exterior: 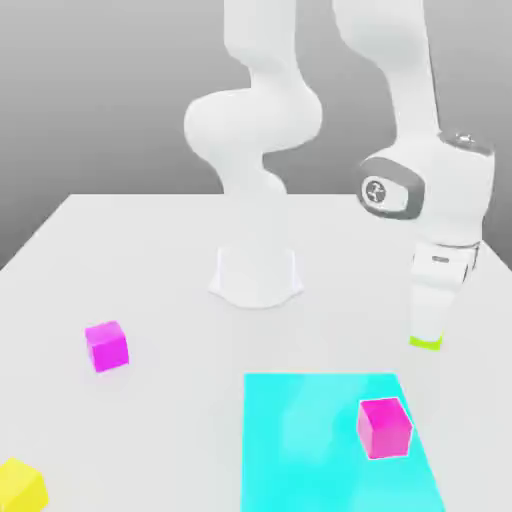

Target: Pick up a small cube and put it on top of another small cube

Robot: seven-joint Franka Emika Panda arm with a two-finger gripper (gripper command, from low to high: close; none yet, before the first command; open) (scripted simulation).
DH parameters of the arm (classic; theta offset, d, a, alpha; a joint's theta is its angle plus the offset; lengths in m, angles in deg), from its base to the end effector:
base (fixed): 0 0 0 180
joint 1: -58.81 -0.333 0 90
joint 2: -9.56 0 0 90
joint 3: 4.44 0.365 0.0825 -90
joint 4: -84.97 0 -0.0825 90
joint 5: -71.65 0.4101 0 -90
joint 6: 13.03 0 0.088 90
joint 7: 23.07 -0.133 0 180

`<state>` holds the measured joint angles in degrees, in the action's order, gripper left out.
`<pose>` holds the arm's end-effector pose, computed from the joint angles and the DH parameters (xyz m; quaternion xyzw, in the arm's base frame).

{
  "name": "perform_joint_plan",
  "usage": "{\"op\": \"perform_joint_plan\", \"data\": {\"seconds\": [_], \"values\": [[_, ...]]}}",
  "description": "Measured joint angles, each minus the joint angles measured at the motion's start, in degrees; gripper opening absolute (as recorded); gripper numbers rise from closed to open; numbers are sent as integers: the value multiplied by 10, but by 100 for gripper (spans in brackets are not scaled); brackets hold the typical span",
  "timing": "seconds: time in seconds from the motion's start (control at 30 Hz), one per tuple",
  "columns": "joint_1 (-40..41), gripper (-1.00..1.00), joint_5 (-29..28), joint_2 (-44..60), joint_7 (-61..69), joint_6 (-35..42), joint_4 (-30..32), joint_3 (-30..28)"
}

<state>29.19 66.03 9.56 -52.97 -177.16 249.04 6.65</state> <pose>0.2716 0.2399 0.1933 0.9899 0.1410 0.0082 0.0107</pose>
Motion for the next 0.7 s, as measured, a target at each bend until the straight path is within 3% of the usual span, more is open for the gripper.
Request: {"op": "perform_joint_plan", "data": {"seconds": [0.3,0.7], "values": [[124,-100,-95,-65,-23,48,5,-74],[272,-100,-152,-145,-6,98,15,-186]]}}
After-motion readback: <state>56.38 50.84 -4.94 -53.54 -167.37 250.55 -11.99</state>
